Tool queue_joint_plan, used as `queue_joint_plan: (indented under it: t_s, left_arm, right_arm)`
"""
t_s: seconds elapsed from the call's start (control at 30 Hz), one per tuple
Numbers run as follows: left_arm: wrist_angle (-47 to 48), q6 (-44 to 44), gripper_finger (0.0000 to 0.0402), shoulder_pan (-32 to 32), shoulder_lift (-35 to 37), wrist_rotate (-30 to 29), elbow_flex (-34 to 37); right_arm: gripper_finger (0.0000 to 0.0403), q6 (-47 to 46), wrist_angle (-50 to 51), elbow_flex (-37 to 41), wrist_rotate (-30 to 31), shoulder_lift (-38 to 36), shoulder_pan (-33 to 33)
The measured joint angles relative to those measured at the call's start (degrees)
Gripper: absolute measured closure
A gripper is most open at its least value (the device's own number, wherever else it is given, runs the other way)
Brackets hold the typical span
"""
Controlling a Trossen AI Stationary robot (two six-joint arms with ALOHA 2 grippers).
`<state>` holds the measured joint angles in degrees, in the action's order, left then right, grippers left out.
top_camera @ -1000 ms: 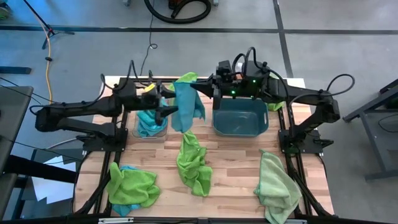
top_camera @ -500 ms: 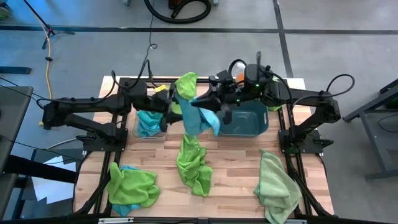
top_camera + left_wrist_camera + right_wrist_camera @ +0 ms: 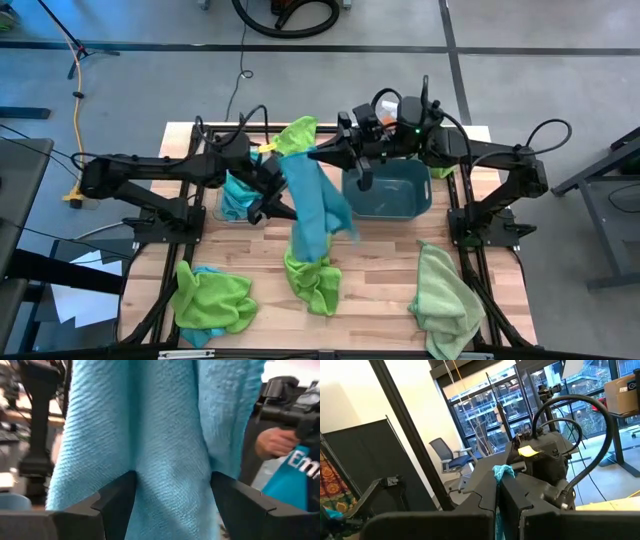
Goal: Sort microfiber towel by color & place in baskets
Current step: Put the blue microfiber towel into the transparent bin
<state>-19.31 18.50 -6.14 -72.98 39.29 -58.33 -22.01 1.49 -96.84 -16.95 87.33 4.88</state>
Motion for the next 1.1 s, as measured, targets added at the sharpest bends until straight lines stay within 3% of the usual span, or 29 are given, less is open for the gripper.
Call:
queue_joint_plan:
  t_s: [0.27, 0.47, 0.87, 1.1]
  left_arm:
    - [-0.53, 1.43, 0.0153, -1.26, 2.48, 2.59, 0.0]
    - [-0.4, 1.78, 0.0153, -0.43, 2.72, 1.89, 0.0]
    - [0.55, -14.12, 0.0153, 0.32, 1.47, -25.23, 0.02]
    - [1.15, -19.44, 0.0153, -0.07, 0.92, -32.71, 0.02]
  right_arm:
    - [0.0403, 1.34, 0.01, 0.0, 0.02, 0.0, 0.01]
    - [0.0403, 1.52, -0.15, 0.0, 4.02, 0.0, 0.1]
    - [0.0403, 0.01, -3.04, 0.04, 4.96, 0.22, -0.53]
    - [0.0403, -0.01, -4.61, 0.04, 4.96, 0.35, -0.63]
